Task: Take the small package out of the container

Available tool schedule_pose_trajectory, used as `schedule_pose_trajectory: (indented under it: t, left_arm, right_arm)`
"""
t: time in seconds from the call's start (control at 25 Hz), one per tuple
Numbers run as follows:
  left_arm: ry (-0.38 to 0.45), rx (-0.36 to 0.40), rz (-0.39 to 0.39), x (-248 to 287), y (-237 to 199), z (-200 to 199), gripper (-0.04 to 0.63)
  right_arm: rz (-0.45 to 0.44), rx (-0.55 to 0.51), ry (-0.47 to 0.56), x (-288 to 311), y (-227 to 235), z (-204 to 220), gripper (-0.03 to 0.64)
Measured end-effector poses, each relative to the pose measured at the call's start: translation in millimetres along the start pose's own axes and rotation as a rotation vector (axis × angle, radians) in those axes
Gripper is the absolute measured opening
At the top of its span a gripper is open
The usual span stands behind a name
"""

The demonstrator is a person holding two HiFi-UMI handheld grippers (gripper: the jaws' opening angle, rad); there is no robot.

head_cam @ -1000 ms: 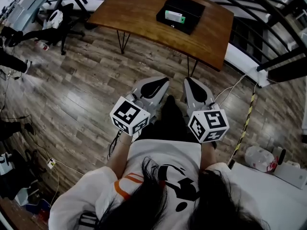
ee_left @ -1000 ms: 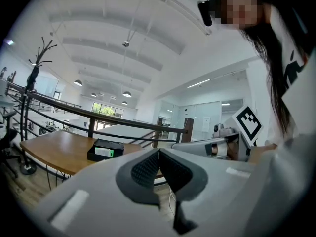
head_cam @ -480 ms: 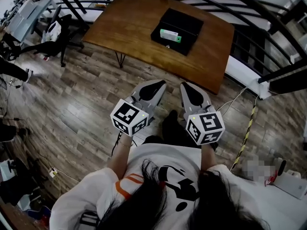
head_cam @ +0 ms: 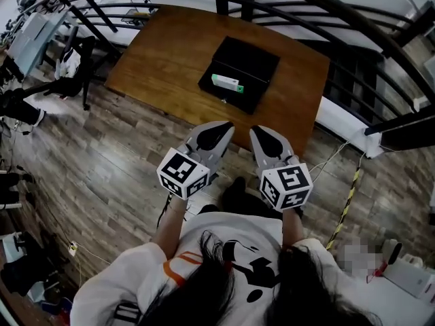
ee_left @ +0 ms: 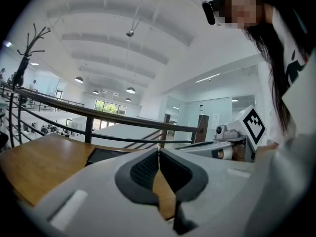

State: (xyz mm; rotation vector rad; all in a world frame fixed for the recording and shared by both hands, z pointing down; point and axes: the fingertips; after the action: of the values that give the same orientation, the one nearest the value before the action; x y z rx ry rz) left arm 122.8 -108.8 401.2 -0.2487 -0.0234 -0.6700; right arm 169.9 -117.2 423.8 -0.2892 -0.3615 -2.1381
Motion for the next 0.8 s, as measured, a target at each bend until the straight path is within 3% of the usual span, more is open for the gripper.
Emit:
schedule_pose_trajectory:
  t: [0.44,0.8]
  left_arm:
    - [-0.017,-0.012,-0.068,15,-51,-9,0.005]
    - [-0.036,-0.006,-0.049,24,-68,-9,0.005]
  right_arm:
    - [-0.094,-0.014,-0.032,61,6,-11,0.049]
    - [-0.082,-0.026,-0.032,82,12,-15,0.051]
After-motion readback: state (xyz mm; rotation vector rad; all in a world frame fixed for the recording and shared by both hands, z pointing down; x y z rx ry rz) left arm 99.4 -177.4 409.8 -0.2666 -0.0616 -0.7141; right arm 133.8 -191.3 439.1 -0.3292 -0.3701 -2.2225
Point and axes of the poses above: the fingertips, and each gripper's own axes: x forward along the fingers, y to its right, z out of its underside, and after that the axes turned 14 degrees about z, right-handed
